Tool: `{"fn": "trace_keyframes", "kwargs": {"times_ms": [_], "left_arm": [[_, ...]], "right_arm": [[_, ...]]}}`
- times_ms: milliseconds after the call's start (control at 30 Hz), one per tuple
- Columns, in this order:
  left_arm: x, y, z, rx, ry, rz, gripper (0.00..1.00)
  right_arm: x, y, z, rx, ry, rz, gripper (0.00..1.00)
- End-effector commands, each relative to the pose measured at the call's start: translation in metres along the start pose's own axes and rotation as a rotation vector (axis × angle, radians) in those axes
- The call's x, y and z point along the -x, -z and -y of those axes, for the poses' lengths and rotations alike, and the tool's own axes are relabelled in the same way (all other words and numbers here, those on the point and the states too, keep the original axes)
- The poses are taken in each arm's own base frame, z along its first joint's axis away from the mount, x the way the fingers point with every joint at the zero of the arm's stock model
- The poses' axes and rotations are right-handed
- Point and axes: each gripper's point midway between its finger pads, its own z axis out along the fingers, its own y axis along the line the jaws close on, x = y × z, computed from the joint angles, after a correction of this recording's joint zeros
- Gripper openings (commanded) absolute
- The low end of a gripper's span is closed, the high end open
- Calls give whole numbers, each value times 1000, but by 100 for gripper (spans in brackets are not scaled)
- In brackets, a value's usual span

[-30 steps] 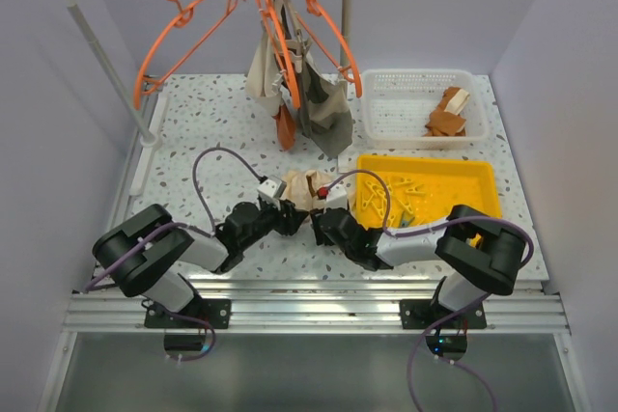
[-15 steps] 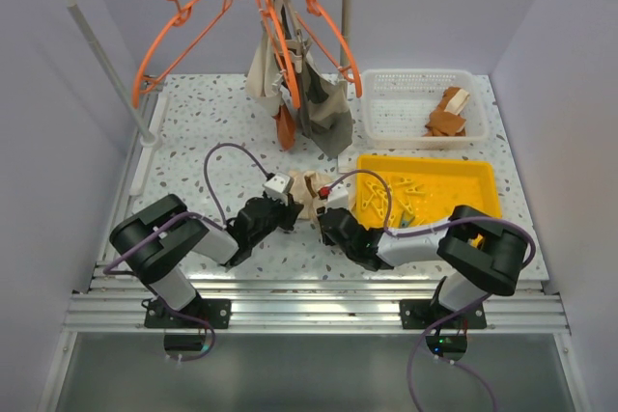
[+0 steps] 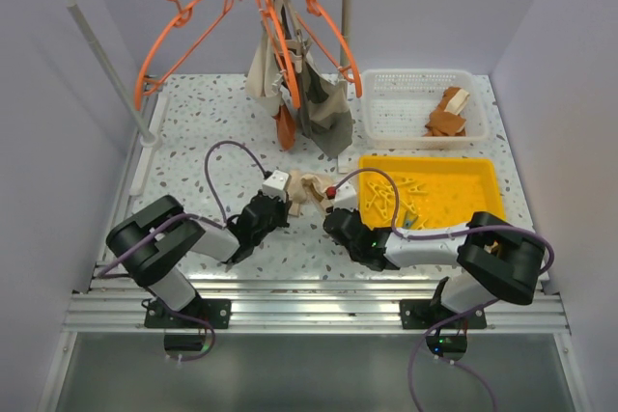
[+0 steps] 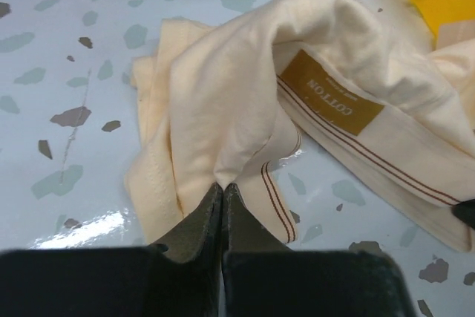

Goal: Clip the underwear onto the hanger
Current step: Flatten out the underwear at the center of the board.

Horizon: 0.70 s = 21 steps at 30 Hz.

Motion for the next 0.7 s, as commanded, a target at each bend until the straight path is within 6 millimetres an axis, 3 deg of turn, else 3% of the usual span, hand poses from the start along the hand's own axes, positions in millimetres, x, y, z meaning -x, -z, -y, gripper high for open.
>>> {"fn": "trace_keyframes", "kwargs": {"times_ms": [0,300,500,600,633,667], "left_arm": [[15,8,-21,129,-27,22,0],[26,34,-55,312,-26,13,0],[26,44,-79,449,-51,8,1],[28,48,-78,436,-26,28,30],[28,48,-73,404,-11,30,60],[35,50,-69,381,8,55,68]], "right_arm": [[14,5,19,-107,7,35,29],[32,5,18,-129,26,65,31],[29,-1,15,-140,33,50,32],[30,-1,14,-135,29,50,33],[30,-1,14,-135,31,52,33],[31,-1,13,-131,30,54,34]]}}
